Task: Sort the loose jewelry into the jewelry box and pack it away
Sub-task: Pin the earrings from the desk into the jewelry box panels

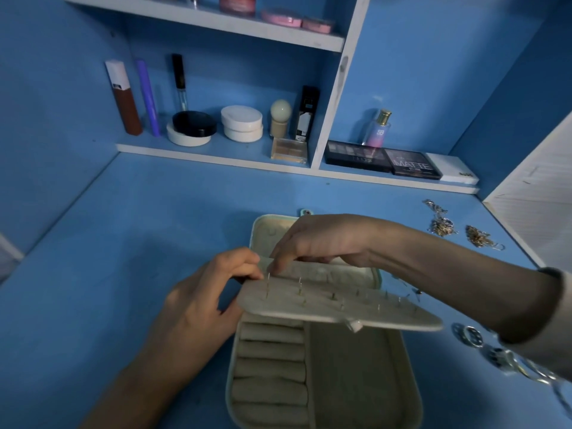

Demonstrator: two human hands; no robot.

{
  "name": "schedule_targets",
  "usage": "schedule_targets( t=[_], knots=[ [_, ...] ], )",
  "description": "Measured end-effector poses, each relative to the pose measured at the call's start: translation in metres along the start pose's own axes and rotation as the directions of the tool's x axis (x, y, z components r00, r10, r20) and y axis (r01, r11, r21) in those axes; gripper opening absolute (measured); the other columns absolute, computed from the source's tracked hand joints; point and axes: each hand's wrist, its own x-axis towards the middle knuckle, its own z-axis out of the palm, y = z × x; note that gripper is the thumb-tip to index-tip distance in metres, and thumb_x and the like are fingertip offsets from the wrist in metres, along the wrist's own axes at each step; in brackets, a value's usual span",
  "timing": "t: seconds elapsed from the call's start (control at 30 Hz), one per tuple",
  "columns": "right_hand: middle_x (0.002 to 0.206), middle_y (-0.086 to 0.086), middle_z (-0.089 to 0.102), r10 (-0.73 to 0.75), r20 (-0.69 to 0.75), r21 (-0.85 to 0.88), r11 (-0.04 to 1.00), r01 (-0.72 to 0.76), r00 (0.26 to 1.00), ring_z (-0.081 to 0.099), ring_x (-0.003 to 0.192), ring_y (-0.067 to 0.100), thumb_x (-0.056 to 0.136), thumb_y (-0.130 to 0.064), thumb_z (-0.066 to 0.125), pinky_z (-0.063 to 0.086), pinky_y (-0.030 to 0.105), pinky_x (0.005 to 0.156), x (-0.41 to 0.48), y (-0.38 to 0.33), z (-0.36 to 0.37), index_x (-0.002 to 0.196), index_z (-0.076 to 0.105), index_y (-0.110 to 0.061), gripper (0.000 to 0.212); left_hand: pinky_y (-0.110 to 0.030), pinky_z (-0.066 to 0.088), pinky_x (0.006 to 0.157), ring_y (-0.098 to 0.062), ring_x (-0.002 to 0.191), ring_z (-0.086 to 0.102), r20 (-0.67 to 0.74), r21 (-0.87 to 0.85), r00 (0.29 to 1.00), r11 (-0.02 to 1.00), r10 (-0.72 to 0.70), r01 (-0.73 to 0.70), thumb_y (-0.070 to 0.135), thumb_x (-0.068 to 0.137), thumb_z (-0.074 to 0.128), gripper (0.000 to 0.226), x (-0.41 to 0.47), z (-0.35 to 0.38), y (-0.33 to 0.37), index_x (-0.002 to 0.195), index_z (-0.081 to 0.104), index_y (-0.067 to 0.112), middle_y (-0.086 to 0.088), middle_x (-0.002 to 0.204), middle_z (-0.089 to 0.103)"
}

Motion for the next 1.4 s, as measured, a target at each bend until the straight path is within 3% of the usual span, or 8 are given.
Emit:
schedule_targets(
  t=[0.1, 0.3, 0.5, 0.63, 0.8, 0.93, 1.13, 1.4],
  knots=[
    [0.057, -0.009, 0.049, 0.002, 0.013, -0.03, 1.0, -0.001, 1.0, 0.043, 0.054, 0.006, 0.082, -0.024, 0.065, 0.034, 0.017, 0.049, 0.001, -0.002, -0.001, 0.065, 0.056, -0.018, 0.02, 0.006, 0.032, 0.083, 0.026, 0.099, 0.047, 0.015, -0.003, 1.0, 1.0, -0.009, 0.009, 0.03, 0.075, 0.058, 0.036, -0.001, -0.001, 0.001, 0.108, 0.044, 0.029, 0.013, 0.103, 0.057],
    [0.095, 0.001, 0.059, 0.021, 0.054, -0.167, 0.986, -0.011, 0.998, 0.056, 0.084, 0.015, 0.088, -0.03, 0.061, 0.045, 0.022, 0.066, -0.004, 0.001, -0.011, 0.093, 0.063, -0.018, 0.013, 0.008, 0.028, 0.083, -0.004, 0.088, 0.057, 0.017, 0.053, 0.999, 0.998, 0.041, -0.042, 0.024, 0.076, 0.056, 0.035, -0.002, -0.002, 0.007, 0.108, 0.046, 0.016, 0.008, 0.099, 0.054],
    [0.048, -0.014, 0.049, 0.075, -0.01, -0.416, 0.906, -0.072, 0.997, 0.05, 0.054, 0.007, 0.087, -0.05, 0.057, 0.039, 0.021, 0.058, -0.024, 0.015, -0.022, 0.056, 0.051, -0.027, 0.039, 0.008, 0.027, 0.084, -0.006, 0.091, 0.056, 0.012, 0.073, 0.999, 0.997, 0.032, -0.033, 0.023, 0.077, 0.056, 0.035, -0.004, -0.001, 0.008, 0.108, 0.045, 0.015, 0.009, 0.099, 0.058],
    [0.045, -0.011, 0.04, 0.052, -0.093, -0.561, 0.822, -0.095, 0.994, 0.037, 0.046, 0.004, 0.083, -0.065, 0.049, 0.027, 0.024, 0.054, -0.031, 0.028, -0.022, 0.052, 0.039, -0.022, 0.054, 0.01, 0.025, 0.081, -0.008, 0.092, 0.056, -0.003, 0.087, 1.0, 0.996, 0.013, -0.013, 0.023, 0.075, 0.057, 0.035, -0.004, 0.0, 0.008, 0.108, 0.045, 0.015, 0.0, 0.09, 0.068],
    [0.073, -0.027, 0.064, 0.11, -0.01, -0.273, 0.956, -0.108, 0.994, 0.055, 0.076, -0.012, 0.084, -0.058, 0.055, 0.035, 0.015, 0.077, -0.04, 0.033, -0.023, 0.067, 0.068, -0.035, 0.032, 0.01, 0.027, 0.079, -0.004, 0.092, 0.057, -0.023, 0.08, 1.0, 0.997, 0.019, -0.017, 0.014, 0.069, 0.072, 0.047, -0.004, 0.001, 0.007, 0.106, 0.044, 0.016, 0.003, 0.089, 0.066],
    [0.094, 0.006, 0.071, 0.076, -0.053, -0.094, 0.992, -0.08, 0.996, 0.06, 0.1, 0.017, 0.084, -0.045, 0.061, 0.03, 0.033, 0.106, -0.042, 0.044, -0.022, 0.089, 0.074, -0.011, 0.037, 0.008, 0.03, 0.075, 0.028, 0.097, 0.048, -0.024, 0.0, 1.0, 1.0, -0.017, 0.017, 0.026, 0.071, 0.068, 0.04, -0.004, 0.001, 0.006, 0.105, 0.046, 0.023, 0.04, 0.09, 0.056],
    [0.081, -0.002, 0.062, 0.009, -0.135, -0.031, 0.999, -0.014, 0.991, 0.056, 0.086, 0.013, 0.084, -0.042, 0.063, 0.038, 0.027, 0.09, -0.025, 0.025, -0.006, 0.088, 0.072, -0.011, 0.033, 0.004, 0.036, 0.082, 0.028, 0.097, 0.048, -0.056, 0.019, 0.998, 1.0, -0.012, 0.013, 0.027, 0.077, 0.06, 0.031, -0.004, 0.003, 0.005, 0.105, 0.046, 0.022, 0.014, 0.097, 0.062],
    [0.06, -0.004, 0.05, -0.037, -0.003, 0.065, 0.997, 0.037, 0.999, 0.037, 0.053, 0.01, 0.082, -0.023, 0.059, 0.027, 0.024, 0.05, 0.006, -0.015, 0.01, 0.059, 0.057, -0.021, 0.023, 0.006, 0.032, 0.084, -0.005, 0.095, 0.057, -0.116, 0.077, 0.993, 0.997, 0.038, -0.029, 0.021, 0.081, 0.06, 0.028, -0.001, 0.004, 0.004, 0.104, 0.045, 0.017, 0.006, 0.108, 0.053]
  ],
)
